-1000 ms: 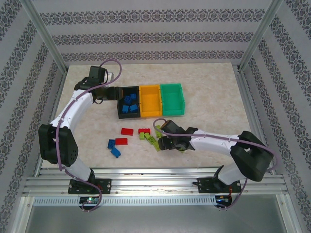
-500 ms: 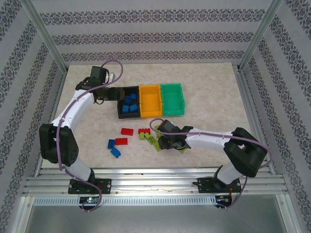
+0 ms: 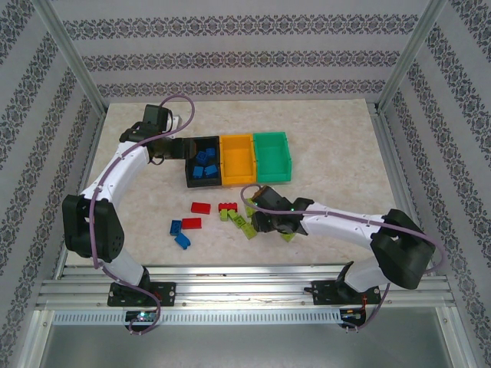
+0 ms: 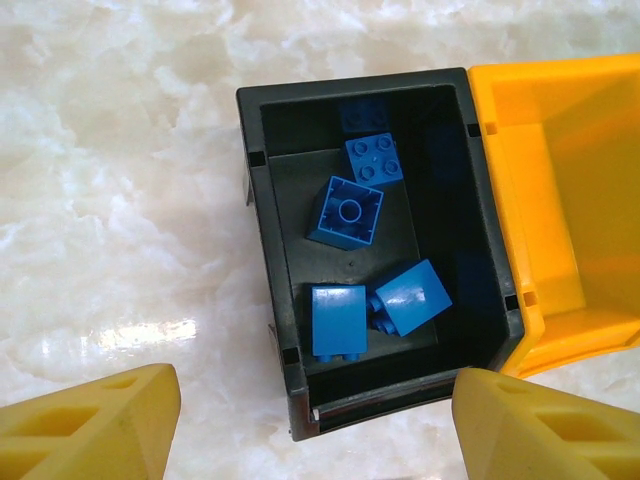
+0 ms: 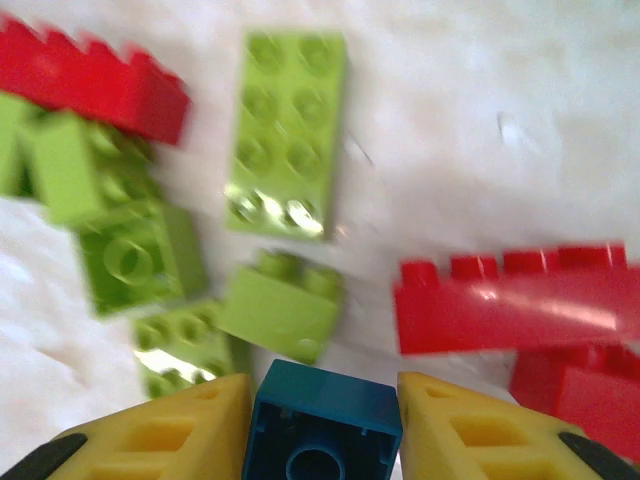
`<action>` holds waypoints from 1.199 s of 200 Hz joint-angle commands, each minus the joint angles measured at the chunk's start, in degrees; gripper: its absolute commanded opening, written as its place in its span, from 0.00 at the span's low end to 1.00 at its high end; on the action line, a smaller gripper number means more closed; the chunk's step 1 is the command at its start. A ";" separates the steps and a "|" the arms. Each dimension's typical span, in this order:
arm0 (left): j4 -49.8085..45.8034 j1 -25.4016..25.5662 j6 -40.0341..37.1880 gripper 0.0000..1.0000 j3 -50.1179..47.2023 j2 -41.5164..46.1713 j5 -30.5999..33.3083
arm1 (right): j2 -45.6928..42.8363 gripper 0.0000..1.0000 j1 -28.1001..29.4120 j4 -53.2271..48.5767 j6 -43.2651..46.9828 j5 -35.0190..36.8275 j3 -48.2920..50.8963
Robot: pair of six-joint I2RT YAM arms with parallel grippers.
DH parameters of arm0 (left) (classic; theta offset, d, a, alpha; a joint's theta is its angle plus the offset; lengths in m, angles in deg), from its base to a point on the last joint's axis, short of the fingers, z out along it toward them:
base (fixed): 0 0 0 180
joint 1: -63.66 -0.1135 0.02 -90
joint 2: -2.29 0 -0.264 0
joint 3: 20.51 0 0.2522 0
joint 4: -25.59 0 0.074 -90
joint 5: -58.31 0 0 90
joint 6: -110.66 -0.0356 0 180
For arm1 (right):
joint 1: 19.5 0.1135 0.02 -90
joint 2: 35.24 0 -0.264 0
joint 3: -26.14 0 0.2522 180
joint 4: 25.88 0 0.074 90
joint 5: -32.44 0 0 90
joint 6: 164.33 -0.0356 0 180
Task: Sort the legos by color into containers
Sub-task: Pick up the lego from the bottom-center of the table, then place the lego in the container.
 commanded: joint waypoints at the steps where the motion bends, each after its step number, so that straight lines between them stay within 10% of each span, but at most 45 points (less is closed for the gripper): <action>1: 0.71 0.71 -0.86 0.73 -0.65 1.33 2.30 | 0.54 0.41 0.28 2.83 3.06 1.37 -5.79; 156: 1.30 -1.68 0.04 0.71 -1.71 1.42 6.71 | 38.75 0.51 -8.77 1.17 9.95 -11.12 -59.29; 240: 2.01 -1.75 0.37 0.71 -2.08 0.71 4.60 | 24.06 0.56 -8.37 5.89 14.32 -11.86 -38.05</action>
